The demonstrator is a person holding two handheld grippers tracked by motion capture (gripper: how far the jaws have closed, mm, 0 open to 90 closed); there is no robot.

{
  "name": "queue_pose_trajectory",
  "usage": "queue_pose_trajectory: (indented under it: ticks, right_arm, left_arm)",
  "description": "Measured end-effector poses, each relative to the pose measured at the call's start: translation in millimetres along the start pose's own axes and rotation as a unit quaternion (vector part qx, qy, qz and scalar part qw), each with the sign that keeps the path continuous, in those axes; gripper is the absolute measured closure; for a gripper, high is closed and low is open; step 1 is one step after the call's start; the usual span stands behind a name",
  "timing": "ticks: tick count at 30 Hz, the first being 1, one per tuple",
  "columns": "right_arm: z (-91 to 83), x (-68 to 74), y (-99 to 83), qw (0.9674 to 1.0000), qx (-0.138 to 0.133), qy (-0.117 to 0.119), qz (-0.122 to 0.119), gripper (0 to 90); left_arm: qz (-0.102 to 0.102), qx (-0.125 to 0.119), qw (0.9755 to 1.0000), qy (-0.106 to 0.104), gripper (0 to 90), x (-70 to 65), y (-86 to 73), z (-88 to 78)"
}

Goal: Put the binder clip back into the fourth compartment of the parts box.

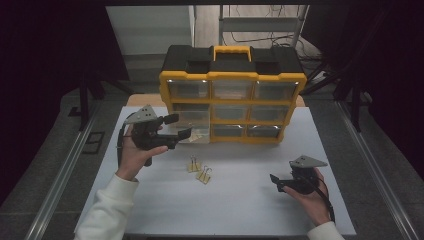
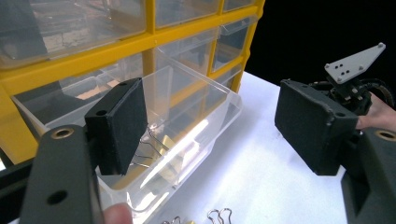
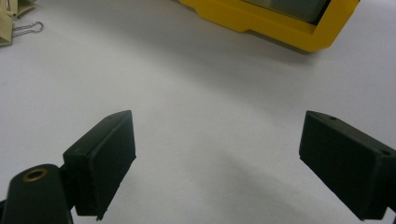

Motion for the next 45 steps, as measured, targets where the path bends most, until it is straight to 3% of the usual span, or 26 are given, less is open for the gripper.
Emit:
queue_pose_trajectory:
  ticks: [15,26,45]
  right_arm:
    - [-0.2,0.1,0.0,1.0,0.0,0.0,-0.001,11.4]
    - [0.1,0.3,0.1,1.0,-0.001,0.0,-0.001,11.4]
    - [0.5,0.7,0.1,1.0,-0.001,0.001,-0.002,11.4]
  left_arm:
    - [0.015,0.012,0.9997,0.011,24.1,-6.4,-8.6,-17.0]
    - [0.003,0.017,0.9996,0.024,22.8,-1.6,-16.5,-26.0]
    - [-0.007,0.056,0.9983,0.017,21.9,-2.0,-39.6,-23.1]
Point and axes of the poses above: each handheld gripper's, and its own axes: z roughly forward along the jaws, y roughly out of its top, x roughly to its left, the point moved 4 cm from there along z, roughly forward along the jaws, and after that the axes turned 5 degrees about z, right-handed, at the moved point
